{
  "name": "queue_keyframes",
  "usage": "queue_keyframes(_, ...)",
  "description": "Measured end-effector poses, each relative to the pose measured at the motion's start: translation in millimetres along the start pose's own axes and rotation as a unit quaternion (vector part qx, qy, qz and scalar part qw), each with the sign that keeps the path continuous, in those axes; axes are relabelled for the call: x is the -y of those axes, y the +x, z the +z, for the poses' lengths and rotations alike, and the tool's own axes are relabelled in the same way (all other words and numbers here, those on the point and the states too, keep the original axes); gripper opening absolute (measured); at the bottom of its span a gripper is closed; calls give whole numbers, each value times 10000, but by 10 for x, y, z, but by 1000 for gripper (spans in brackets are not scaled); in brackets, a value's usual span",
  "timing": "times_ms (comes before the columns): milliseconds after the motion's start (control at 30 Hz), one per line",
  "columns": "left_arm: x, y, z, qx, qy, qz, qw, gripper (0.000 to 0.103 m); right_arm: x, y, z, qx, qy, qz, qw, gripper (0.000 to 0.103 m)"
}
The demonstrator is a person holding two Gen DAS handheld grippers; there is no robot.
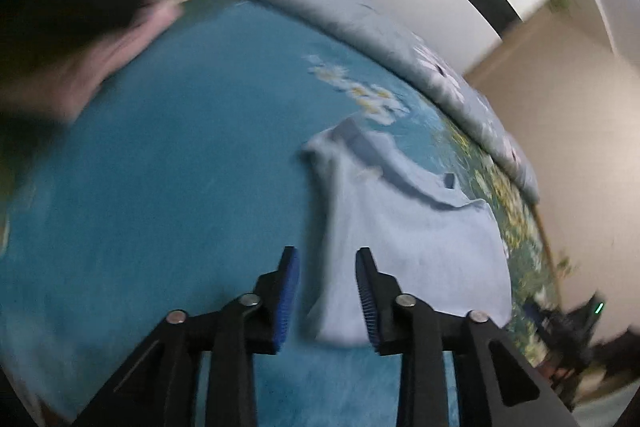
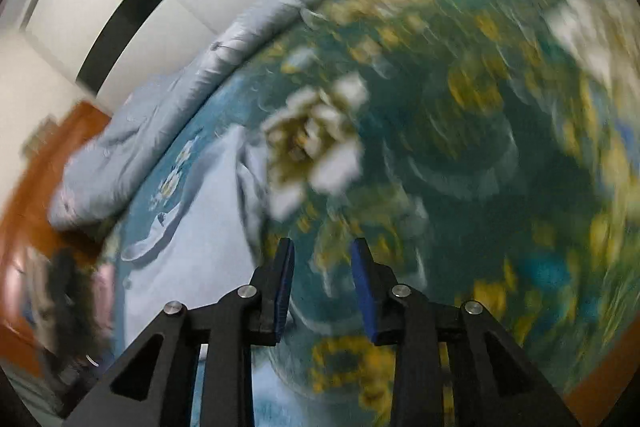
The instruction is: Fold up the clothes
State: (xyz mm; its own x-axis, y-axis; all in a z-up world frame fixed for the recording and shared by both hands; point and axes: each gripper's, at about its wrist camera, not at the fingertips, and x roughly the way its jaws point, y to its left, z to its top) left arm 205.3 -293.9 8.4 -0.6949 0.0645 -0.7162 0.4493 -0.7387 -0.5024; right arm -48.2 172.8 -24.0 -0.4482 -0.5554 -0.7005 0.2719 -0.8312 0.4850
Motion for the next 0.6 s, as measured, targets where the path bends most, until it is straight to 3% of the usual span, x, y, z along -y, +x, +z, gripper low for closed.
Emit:
queue_keyframes(100, 298, 435, 326, -457, 616, 106, 9970, 39, -539, 243, 146, -207, -948, 284, 9949, 34)
queue_keyframes(167, 312, 604, 431, -565, 689, 189, 9958, 39, -913, 517, 210, -509, -1440, 483, 9871, 36)
queue_keyframes(300, 340, 943, 641, -780, 836, 354, 9928, 39, -1291, 1024, 289, -983, -2104, 310, 9722, 36)
queue_keyframes(600, 361, 1630, 1075, -1272, 998, 633, 9848, 39, -1270, 1704, 678, -1253, -2001, 140, 9716, 36)
